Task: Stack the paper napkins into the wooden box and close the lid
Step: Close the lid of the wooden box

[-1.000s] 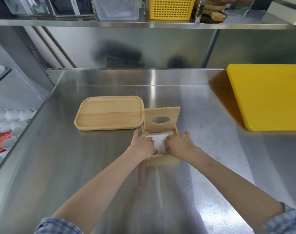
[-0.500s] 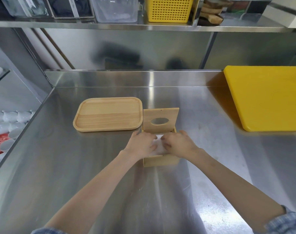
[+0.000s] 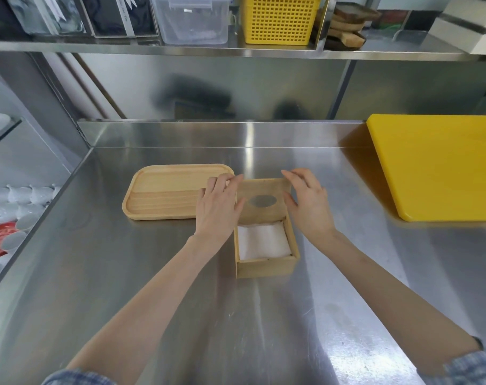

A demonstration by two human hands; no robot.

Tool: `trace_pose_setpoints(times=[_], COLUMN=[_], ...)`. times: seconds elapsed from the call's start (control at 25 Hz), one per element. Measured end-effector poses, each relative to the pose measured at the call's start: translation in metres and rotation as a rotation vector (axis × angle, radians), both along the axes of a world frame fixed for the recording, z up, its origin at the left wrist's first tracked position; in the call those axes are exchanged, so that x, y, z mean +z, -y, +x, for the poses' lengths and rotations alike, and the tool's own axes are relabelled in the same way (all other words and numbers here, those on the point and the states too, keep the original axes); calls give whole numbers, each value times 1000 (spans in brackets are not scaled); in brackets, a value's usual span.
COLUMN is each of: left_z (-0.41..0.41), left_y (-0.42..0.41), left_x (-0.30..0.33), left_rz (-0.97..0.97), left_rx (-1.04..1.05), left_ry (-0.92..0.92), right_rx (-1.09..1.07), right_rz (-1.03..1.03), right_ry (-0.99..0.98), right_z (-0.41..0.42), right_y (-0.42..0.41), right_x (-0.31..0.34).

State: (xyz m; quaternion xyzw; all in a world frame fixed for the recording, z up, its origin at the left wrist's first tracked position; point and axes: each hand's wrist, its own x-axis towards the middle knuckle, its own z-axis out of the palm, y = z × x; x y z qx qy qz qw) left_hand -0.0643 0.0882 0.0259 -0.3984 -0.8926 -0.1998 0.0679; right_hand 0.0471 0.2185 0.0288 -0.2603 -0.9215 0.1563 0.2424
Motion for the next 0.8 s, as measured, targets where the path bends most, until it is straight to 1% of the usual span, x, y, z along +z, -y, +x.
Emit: trace_pose_setpoints(times=[0.12,0.36,0.52,0.64,0.72,0.8], left_z=[-5,-9,0,8,14,20], left_y=[-6,-5,5,20,30,39], left_x=[5,3,3,1,-5,-14], left_rz=[-23,37,111,127,111,117], left_rx=[-1,-13,-43,-85,-107,-135], left_ry=[7,11,102,157,153,145], right_rx=[12,9,25,58,80,120], right_rz=[-24,-120,-166,-119,-84,-29], right_ry=[50,-11,-45,-32,-18,-50], right_z=[-8,-9,4,22,34,43], right_y=[-3,-6,-6,-3,2,9], right_x=[1,2,1,-7,-15,-22])
